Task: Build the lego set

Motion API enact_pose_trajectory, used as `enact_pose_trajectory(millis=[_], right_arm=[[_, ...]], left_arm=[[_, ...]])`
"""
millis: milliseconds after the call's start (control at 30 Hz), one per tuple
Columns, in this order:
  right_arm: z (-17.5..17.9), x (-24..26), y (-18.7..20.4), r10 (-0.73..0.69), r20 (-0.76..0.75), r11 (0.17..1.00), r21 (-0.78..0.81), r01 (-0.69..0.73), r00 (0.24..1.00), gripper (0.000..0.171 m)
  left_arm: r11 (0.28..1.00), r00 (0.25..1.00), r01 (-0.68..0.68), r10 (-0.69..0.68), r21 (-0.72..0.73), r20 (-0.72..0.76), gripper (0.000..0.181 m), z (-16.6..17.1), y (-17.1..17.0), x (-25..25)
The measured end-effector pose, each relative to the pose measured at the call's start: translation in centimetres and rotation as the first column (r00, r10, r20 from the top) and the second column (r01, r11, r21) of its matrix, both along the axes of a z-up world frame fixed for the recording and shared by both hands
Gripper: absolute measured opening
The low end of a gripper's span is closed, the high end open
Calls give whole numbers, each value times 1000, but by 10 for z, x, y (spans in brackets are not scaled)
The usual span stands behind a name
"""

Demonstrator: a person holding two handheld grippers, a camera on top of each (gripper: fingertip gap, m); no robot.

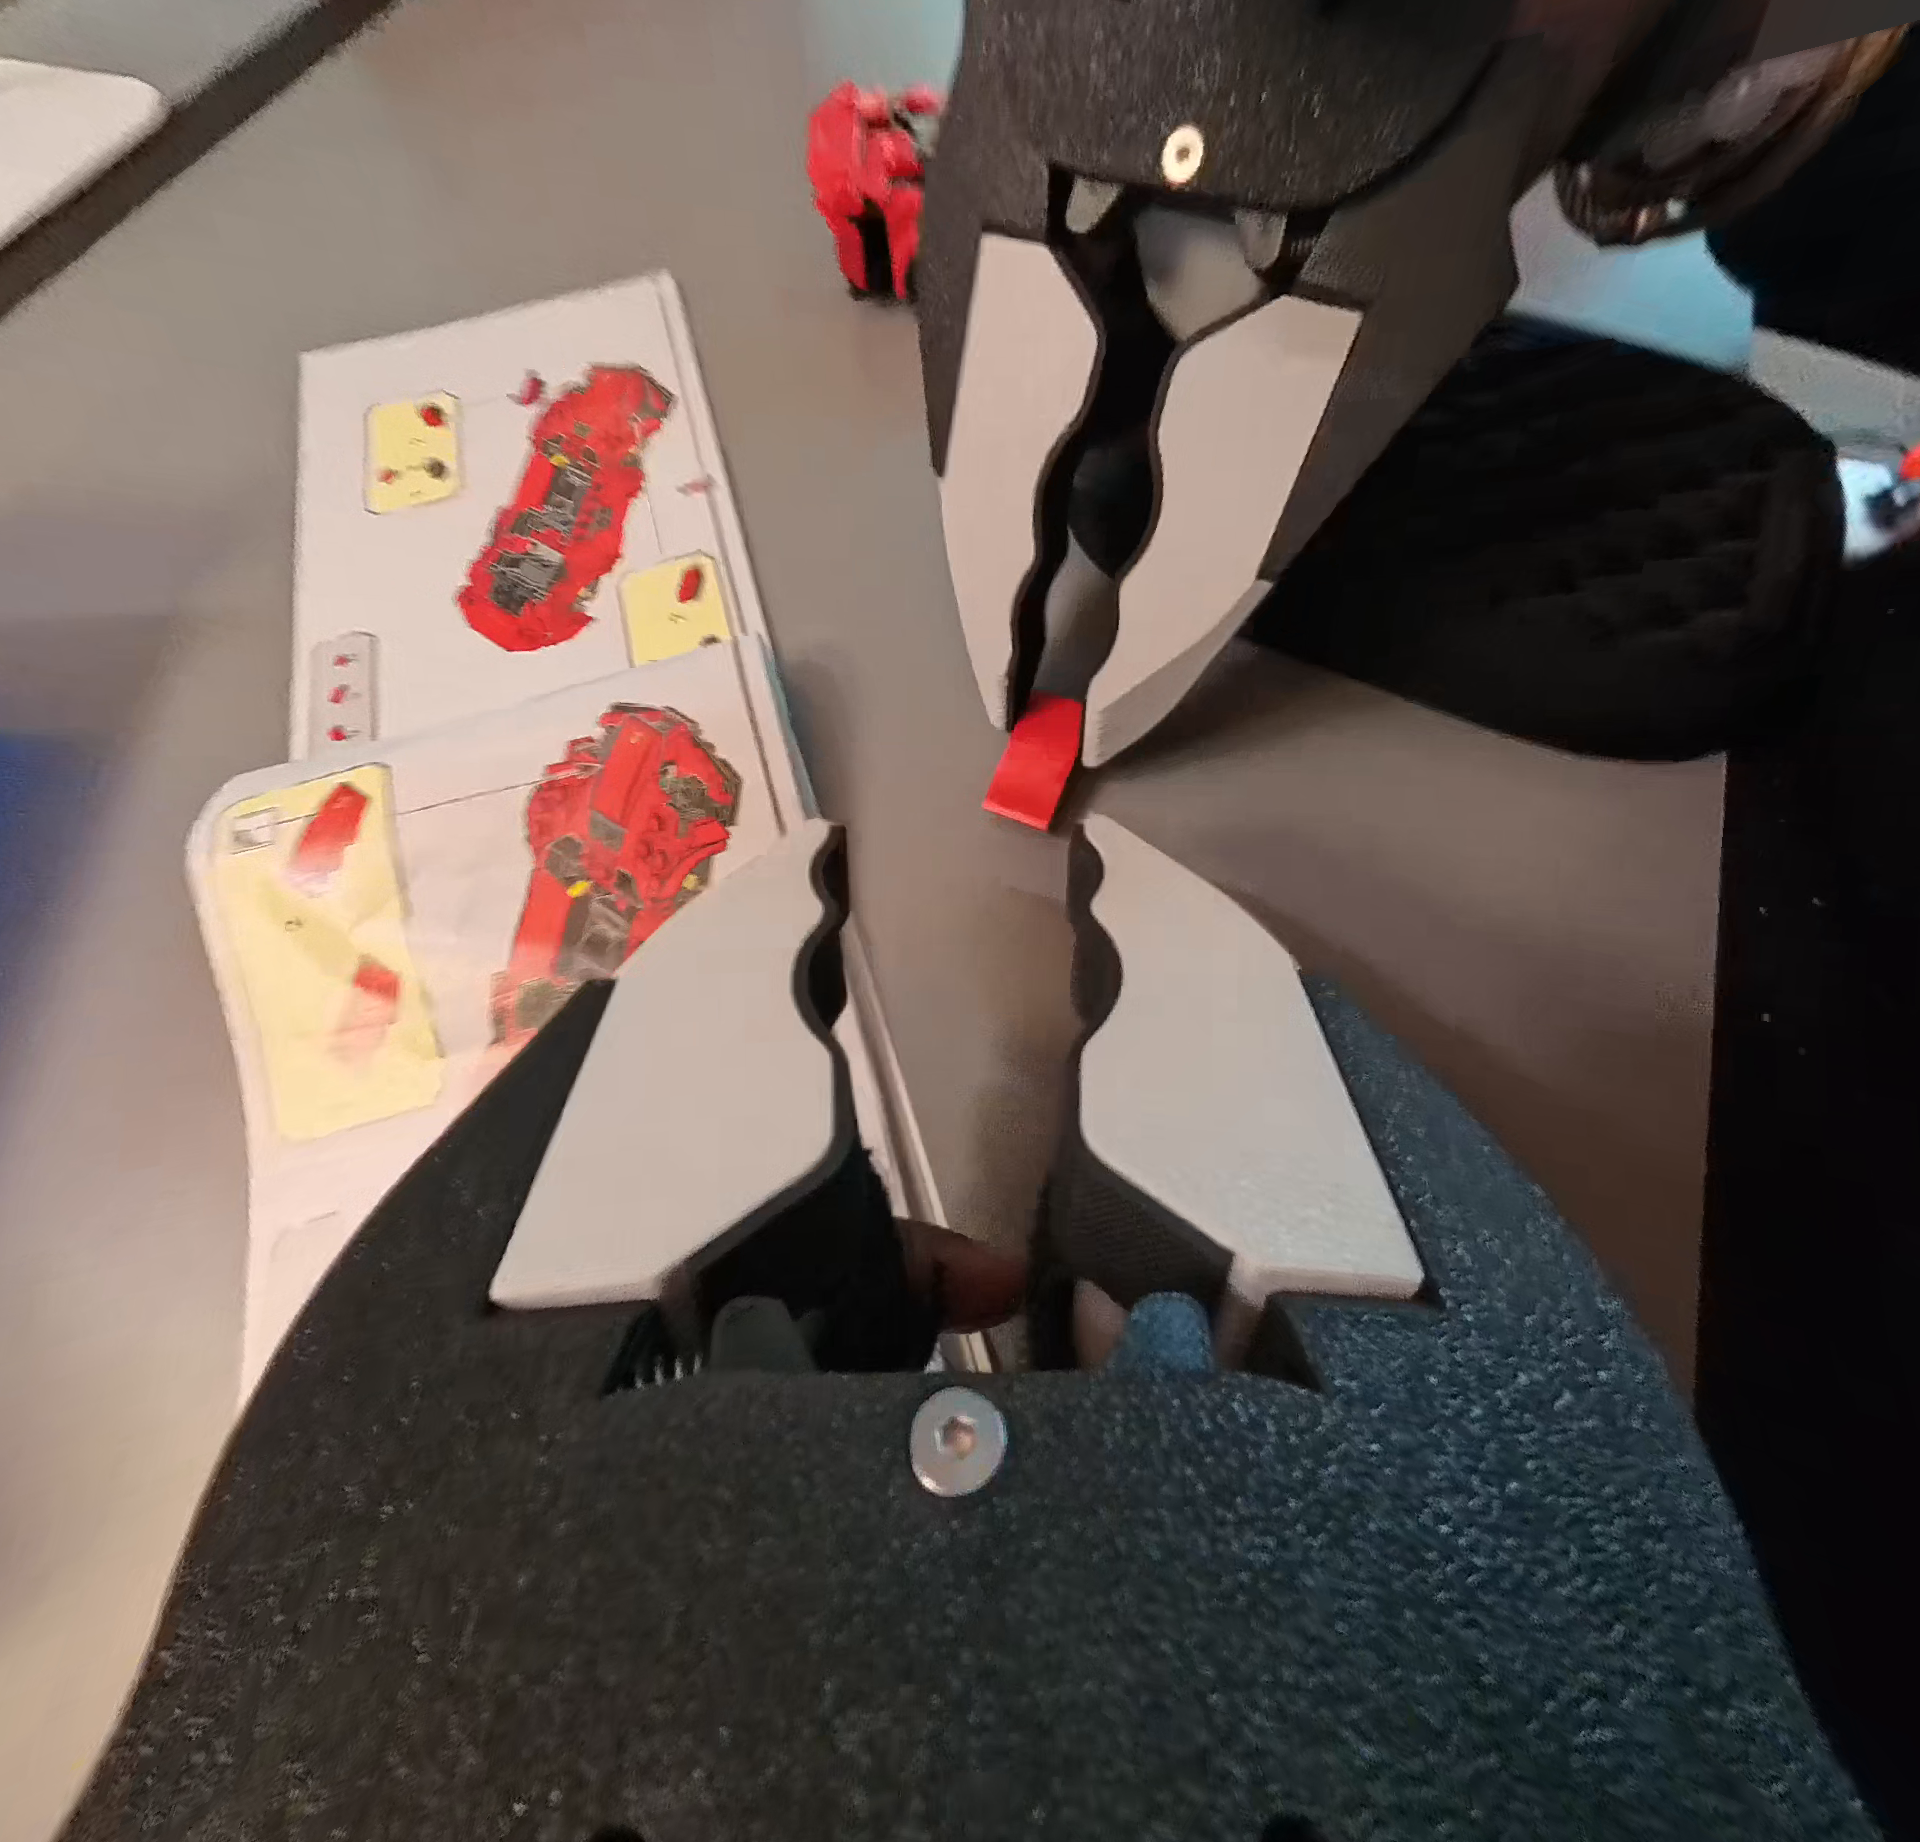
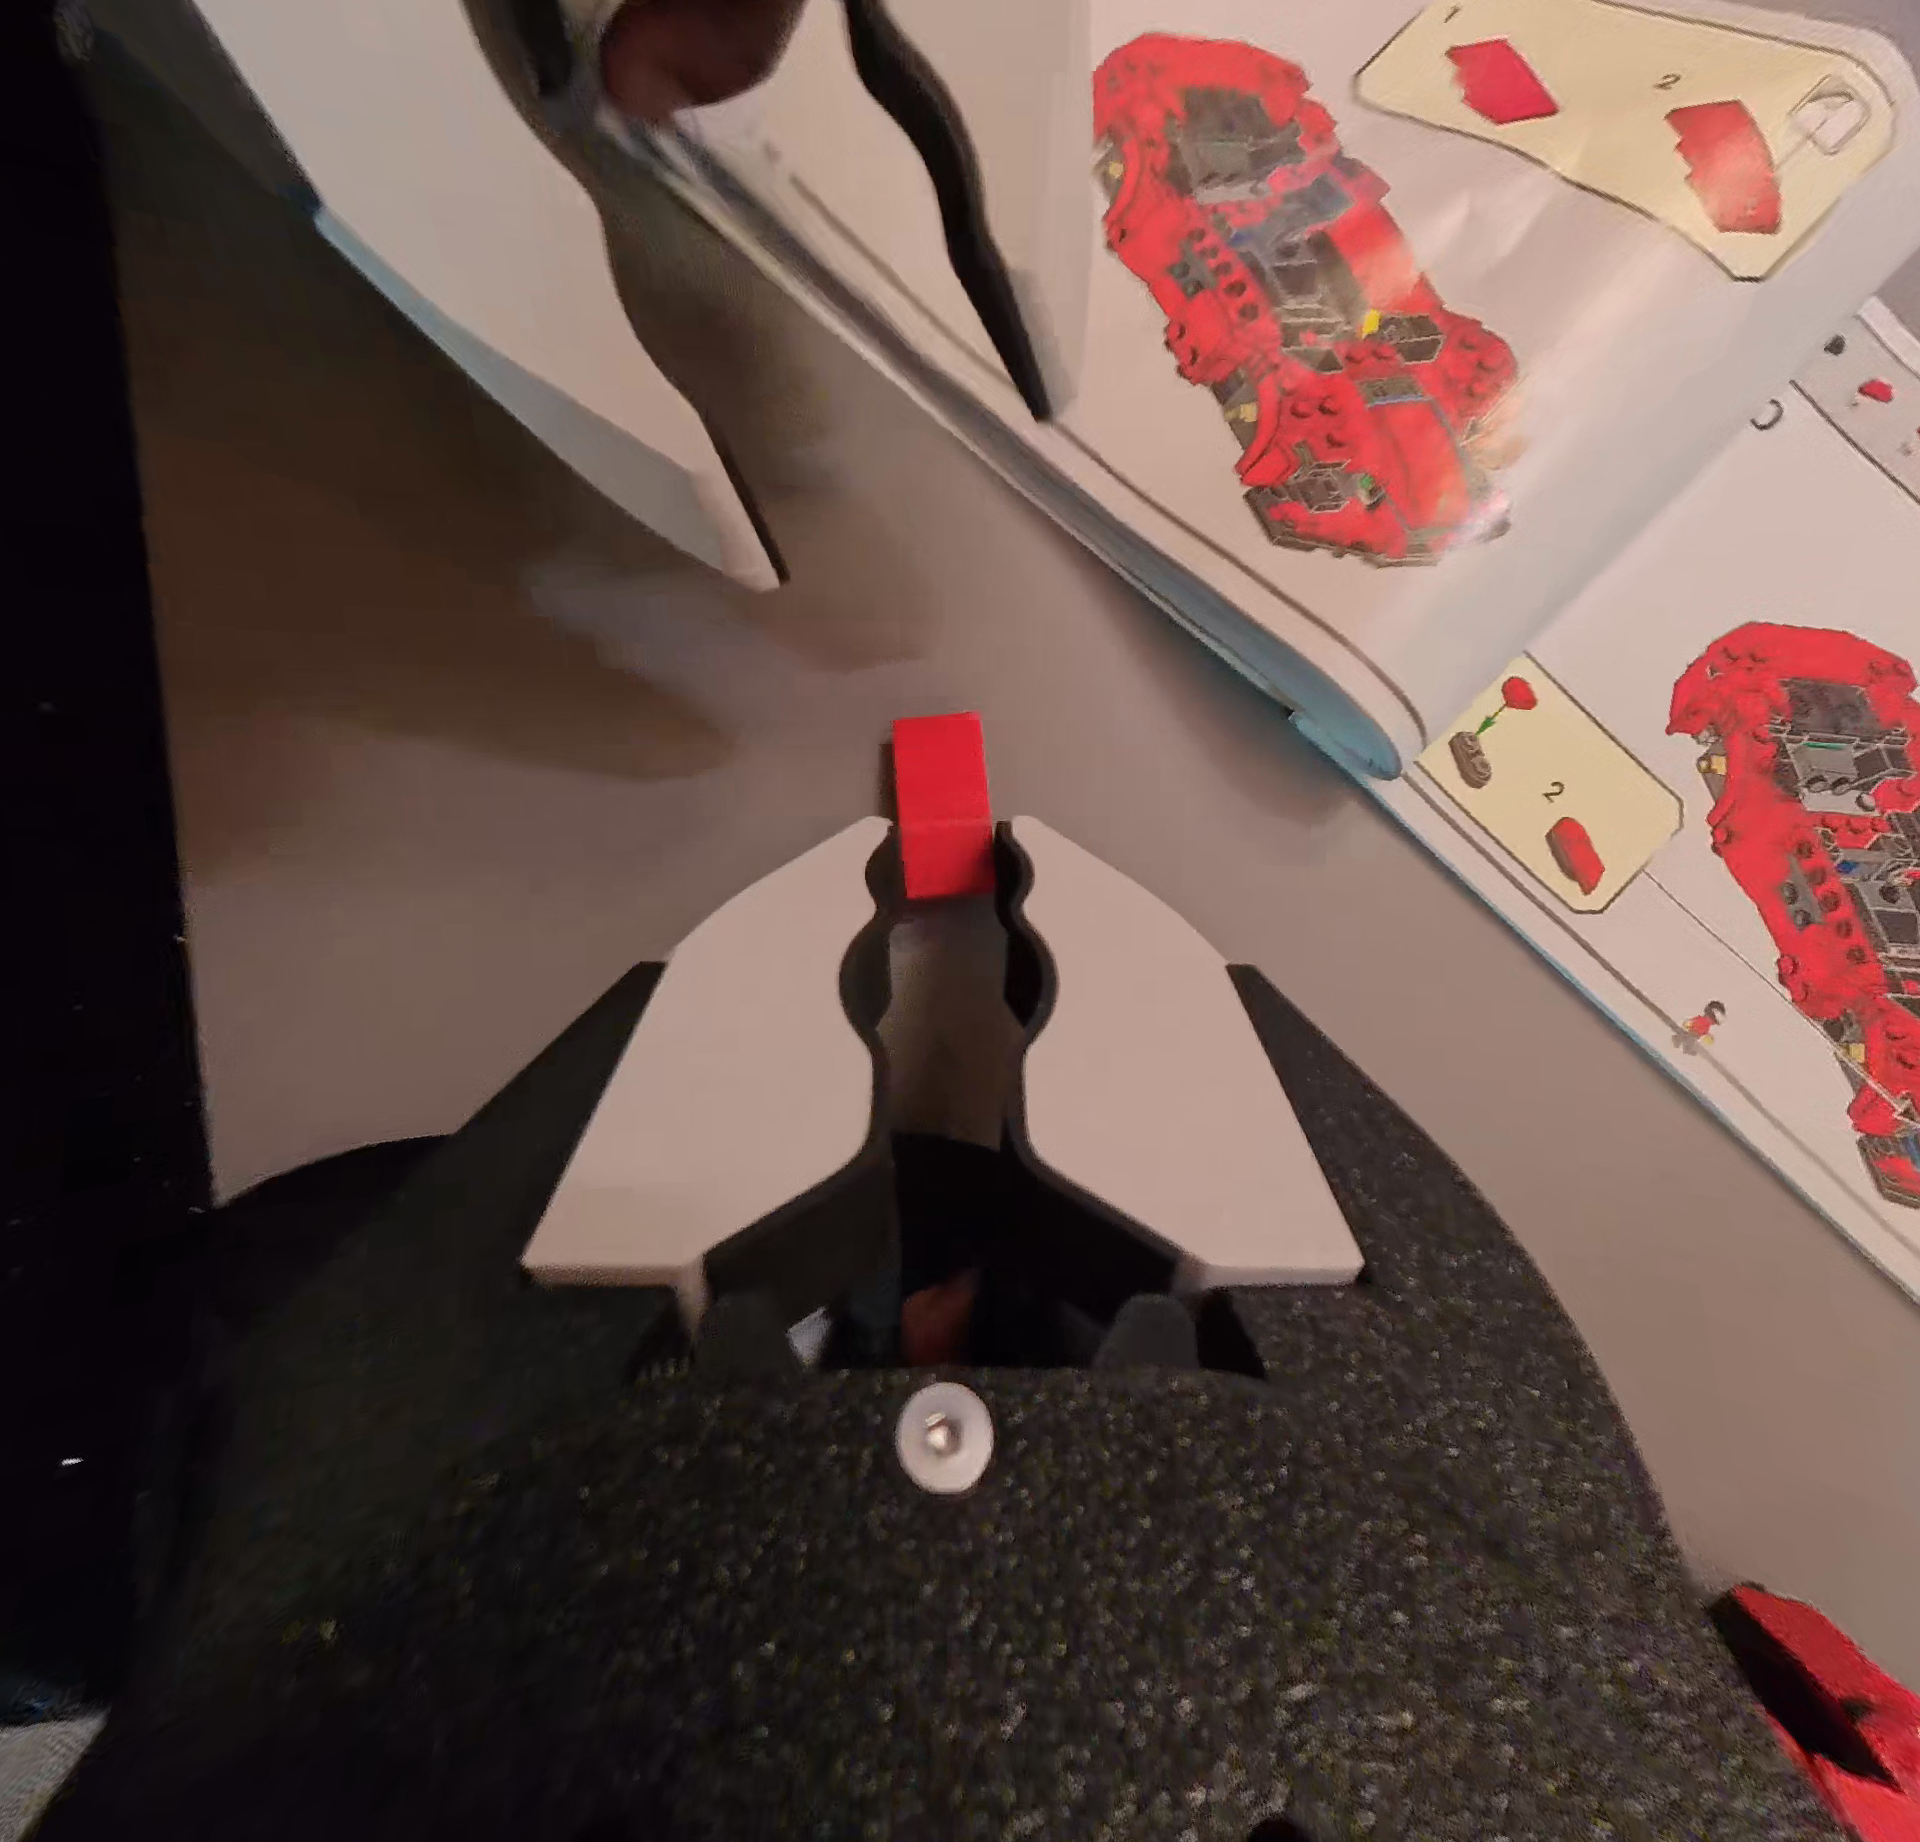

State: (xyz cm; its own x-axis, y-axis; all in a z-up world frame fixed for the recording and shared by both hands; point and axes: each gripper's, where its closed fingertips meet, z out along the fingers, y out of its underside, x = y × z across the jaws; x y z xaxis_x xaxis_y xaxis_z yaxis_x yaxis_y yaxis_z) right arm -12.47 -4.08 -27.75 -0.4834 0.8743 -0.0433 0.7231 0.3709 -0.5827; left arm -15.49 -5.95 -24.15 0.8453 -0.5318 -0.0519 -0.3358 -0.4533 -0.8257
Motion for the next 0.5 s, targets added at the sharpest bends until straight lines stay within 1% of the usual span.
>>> enact_pose_trajectory(millis=[33, 67, 100, 133, 167, 200, 233, 267, 300, 333, 367, 400, 433, 467, 500], right_arm=[[8, -3, -1, -29, -16, 996, -85, 28, 999, 17], [21, -6, -4, -73, -31, 970, -236, 64, 997, 17], [40, -9, -8, -115, -31, 898, -431, 90, 993, 17], [63, -10, -11, -135, -21, 777, -623, 92, 991, 17], [85, -9, -12, -128, -22, 645, -761, 66, 991, 16], [101, -7, -11, -113, -33, 551, -834, 35, 993, 16], [111, -6, -9, -102, -40, 500, -866, 16, 994, 17], [117, -5, -9, -89, -45, 473, -881, 3, 995, 17], [120, -4, -11, -61, -54, 471, -882, -19, 997, 17], [119, -1, -15, -10, -86, 510, -857, -69, 996, 17], [113, 4, -20, 69, -123, 587, -797, -140, 990, 17], [101, 8, -24, 155, -134, 683, -701, -204, 979, 17], [83, 12, -24, 248, -121, 777, -568, -272, 961, 17], [66, 16, -24, 358, -100, 833, -414, -366, 929, 17], [52, 19, -24, 466, -80, 841, -271, -469, 881, 17]], left_arm=[[999, 999, -28, 27, 35, 22, 40, 7, 0, -4], [996, 997, -53, 49, 73, 60, 39, 16, 0, -7], [991, 992, -70, 57, 111, 115, 38, 26, 0, -9], [987, 983, -70, 44, 145, 181, 37, 36, -2, -8], [983, 967, -58, 12, 173, 254, 37, 47, -4, -4], [980, 944, -40, -26, 194, 328, 36, 58, -6, 0], [977, 916, -27, -60, 209, 396, 36, 68, -8, 4], [976, 888, -15, -86, 216, 451, 36, 76, -9, 7], [976, 868, -1, -106, 216, 486, 36, 81, -9, 9], [978, 862, 13, -116, 207, 494, 37, 81, -10, 10], [982, 873, 25, -114, 189, 474, 37, 78, -12, 9], [986, 893, 35, -105, 166, 438, 38, 71, -13, 8], [989, 911, 47, -99, 138, 400, 38, 63, -15, 9], [993, 921, 68, -102, 101, 375, 38, 55, -18, 12], [994, 925, 98, -112, 57, 363, 39, 46, -20, 19]])
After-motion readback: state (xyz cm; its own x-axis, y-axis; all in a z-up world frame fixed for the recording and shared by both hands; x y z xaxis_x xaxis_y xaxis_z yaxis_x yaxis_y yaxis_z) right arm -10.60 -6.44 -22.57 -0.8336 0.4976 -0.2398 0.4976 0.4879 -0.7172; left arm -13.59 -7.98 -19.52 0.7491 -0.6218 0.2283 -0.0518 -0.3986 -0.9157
